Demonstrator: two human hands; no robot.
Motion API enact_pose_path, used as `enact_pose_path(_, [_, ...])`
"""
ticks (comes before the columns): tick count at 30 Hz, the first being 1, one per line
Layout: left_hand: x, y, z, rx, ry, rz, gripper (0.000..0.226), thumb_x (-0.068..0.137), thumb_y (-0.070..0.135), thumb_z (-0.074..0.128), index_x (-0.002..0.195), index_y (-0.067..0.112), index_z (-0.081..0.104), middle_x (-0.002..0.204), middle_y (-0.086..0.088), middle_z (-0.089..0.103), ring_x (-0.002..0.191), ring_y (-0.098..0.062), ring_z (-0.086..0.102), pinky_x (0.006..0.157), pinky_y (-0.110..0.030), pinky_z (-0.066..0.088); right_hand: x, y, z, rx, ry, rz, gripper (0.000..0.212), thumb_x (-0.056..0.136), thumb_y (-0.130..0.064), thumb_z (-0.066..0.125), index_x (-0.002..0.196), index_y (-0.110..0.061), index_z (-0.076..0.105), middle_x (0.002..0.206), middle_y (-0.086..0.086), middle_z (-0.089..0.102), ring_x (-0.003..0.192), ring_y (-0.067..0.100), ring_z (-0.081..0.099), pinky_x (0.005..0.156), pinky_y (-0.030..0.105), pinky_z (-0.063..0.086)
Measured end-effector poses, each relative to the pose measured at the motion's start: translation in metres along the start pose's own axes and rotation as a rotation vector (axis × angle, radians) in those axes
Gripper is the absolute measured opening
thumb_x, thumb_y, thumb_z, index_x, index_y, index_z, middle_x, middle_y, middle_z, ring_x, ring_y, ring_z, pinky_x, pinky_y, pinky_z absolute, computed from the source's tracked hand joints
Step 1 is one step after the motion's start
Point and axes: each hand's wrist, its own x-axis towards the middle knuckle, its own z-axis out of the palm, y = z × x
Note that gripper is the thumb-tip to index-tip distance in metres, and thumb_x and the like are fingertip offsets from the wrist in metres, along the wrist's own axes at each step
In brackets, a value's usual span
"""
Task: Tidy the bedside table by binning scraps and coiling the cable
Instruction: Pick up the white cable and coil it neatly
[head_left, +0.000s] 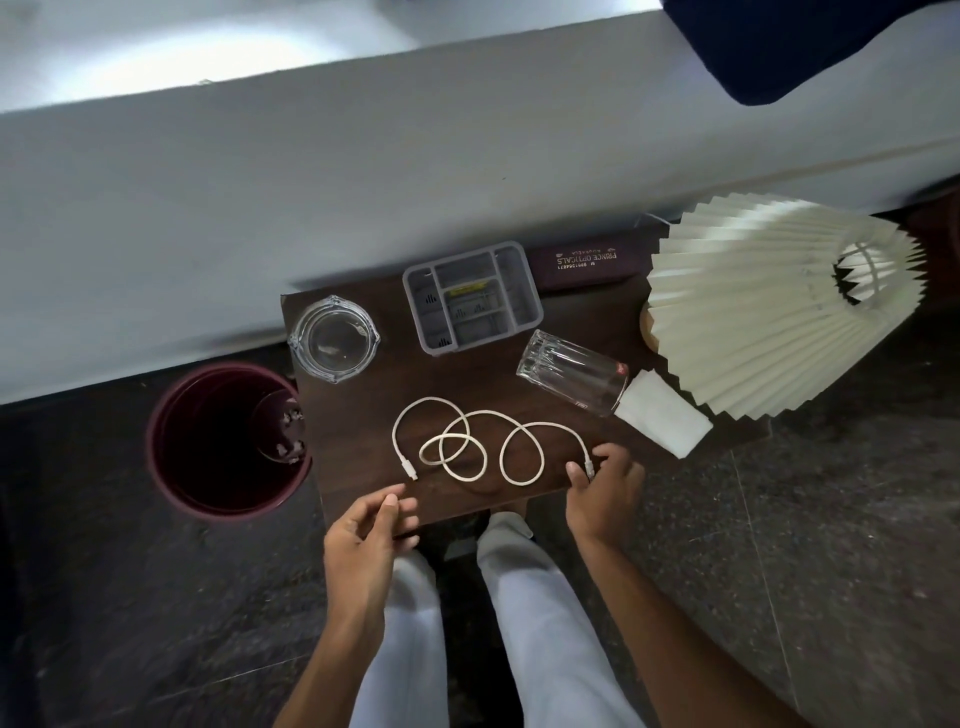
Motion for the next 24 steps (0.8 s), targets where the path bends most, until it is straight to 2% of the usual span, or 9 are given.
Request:
enact_pose_path(3, [-0.005, -0.007, -0.011, 0.014, 0.006, -0.021, 0.019, 0.103, 0.01, 0.056, 0.106, 0.01, 0.075, 0.096, -0.015, 0.078, 0.079, -0.02, 0.07, 0.073, -0.035, 0.057, 0.001, 0.003, 0.001, -0.03, -0.032, -0.042, 0.011, 0.09, -0.018, 0.071, 0.097, -0.016, 0.063, 0.114, 0.014, 0.052, 0.1, 0.034, 0.057, 0.079, 0.038, 0.05])
enact_pose_path(8, [-0.02, -0.002, -0.02, 0.036, -0.026, 0.006, 0.018, 0.102, 0.011, 0.057, 0.107, 0.014, 0.074, 0.099, -0.012, 0.078, 0.081, -0.02, 0.071, 0.07, -0.031, 0.056, -0.017, -0.005, -0.027, 0.159, 0.021, -0.242, 0.006, 0.091, -0.011, 0.069, 0.095, -0.014, 0.065, 0.1, 0.003, 0.062, 0.089, 0.022, 0.062, 0.064, 0.018, 0.04])
enact_pose_path(10, [-0.031, 0.009, -0.019, 0.05, -0.082, 0.062, 0.018, 0.102, 0.014, 0.058, 0.11, 0.017, 0.074, 0.1, -0.008, 0.079, 0.082, -0.019, 0.072, 0.065, -0.024, 0.055, -0.03, -0.017, -0.05, 0.243, 0.035, -0.395, 0.005, 0.091, -0.012, 0.069, 0.095, -0.015, 0.068, 0.095, -0.004, 0.063, 0.085, 0.016, 0.063, 0.065, 0.016, 0.047])
enact_pose_path(12, [-0.043, 0.024, -0.015, 0.089, -0.15, 0.142, 0.019, 0.101, 0.015, 0.059, 0.112, 0.02, 0.074, 0.1, -0.004, 0.079, 0.086, -0.018, 0.073, 0.065, -0.024, 0.056, -0.043, -0.029, -0.075, 0.298, 0.013, -0.562, 0.004, 0.09, -0.012, 0.07, 0.094, -0.013, 0.07, 0.095, -0.004, 0.067, 0.086, 0.013, 0.066, 0.069, 0.025, 0.056])
enact_pose_path(15, [-0.068, 0.054, -0.009, 0.071, -0.225, 0.277, 0.021, 0.101, 0.011, 0.058, 0.111, 0.02, 0.074, 0.101, -0.008, 0.079, 0.089, -0.023, 0.075, 0.076, -0.032, 0.059, -0.065, -0.052, -0.117, 0.363, -0.104, -0.811, 0.008, 0.092, -0.017, 0.069, 0.097, -0.012, 0.071, 0.097, -0.001, 0.071, 0.093, 0.012, 0.068, 0.076, 0.031, 0.059])
enact_pose_path(17, [-0.091, 0.08, -0.01, 0.043, -0.234, 0.363, 0.023, 0.101, 0.009, 0.057, 0.112, 0.02, 0.074, 0.102, -0.009, 0.078, 0.092, -0.025, 0.076, 0.078, -0.032, 0.06, -0.083, -0.071, -0.146, 0.391, -0.184, -0.902, 0.009, 0.093, -0.022, 0.066, 0.1, -0.017, 0.07, 0.1, -0.004, 0.072, 0.096, 0.01, 0.069, 0.079, 0.034, 0.059])
enact_pose_path(20, [-0.134, 0.118, -0.023, 0.041, -0.231, 0.493, 0.023, 0.101, 0.011, 0.057, 0.118, 0.018, 0.072, 0.107, -0.009, 0.077, 0.099, -0.023, 0.075, 0.083, -0.035, 0.061, -0.125, -0.109, -0.196, 0.526, -0.395, -0.863, 0.015, 0.091, -0.024, 0.068, 0.106, -0.022, 0.067, 0.101, -0.005, 0.073, 0.096, 0.014, 0.072, 0.081, 0.041, 0.06])
enact_pose_path(22, [-0.165, 0.139, -0.033, 0.095, -0.277, 0.594, 0.024, 0.102, 0.016, 0.056, 0.121, 0.011, 0.07, 0.11, -0.008, 0.077, 0.103, -0.024, 0.074, 0.09, -0.04, 0.06, -0.15, -0.133, -0.228, 0.622, -0.561, -0.861, 0.022, 0.089, -0.012, 0.073, 0.11, -0.016, 0.065, 0.096, -0.002, 0.074, 0.092, 0.015, 0.073, 0.08, 0.035, 0.061])
enact_pose_path(24, [-0.199, 0.156, -0.043, 0.114, -0.345, 0.619, 0.029, 0.104, 0.021, 0.053, 0.122, 0.004, 0.069, 0.112, -0.012, 0.076, 0.105, -0.029, 0.073, 0.095, -0.045, 0.058, -0.171, -0.152, -0.254, 0.556, -0.662, -0.923, 0.027, 0.089, -0.004, 0.072, 0.113, -0.012, 0.063, 0.094, 0.0, 0.074, 0.09, 0.016, 0.074, 0.08, 0.031, 0.06])
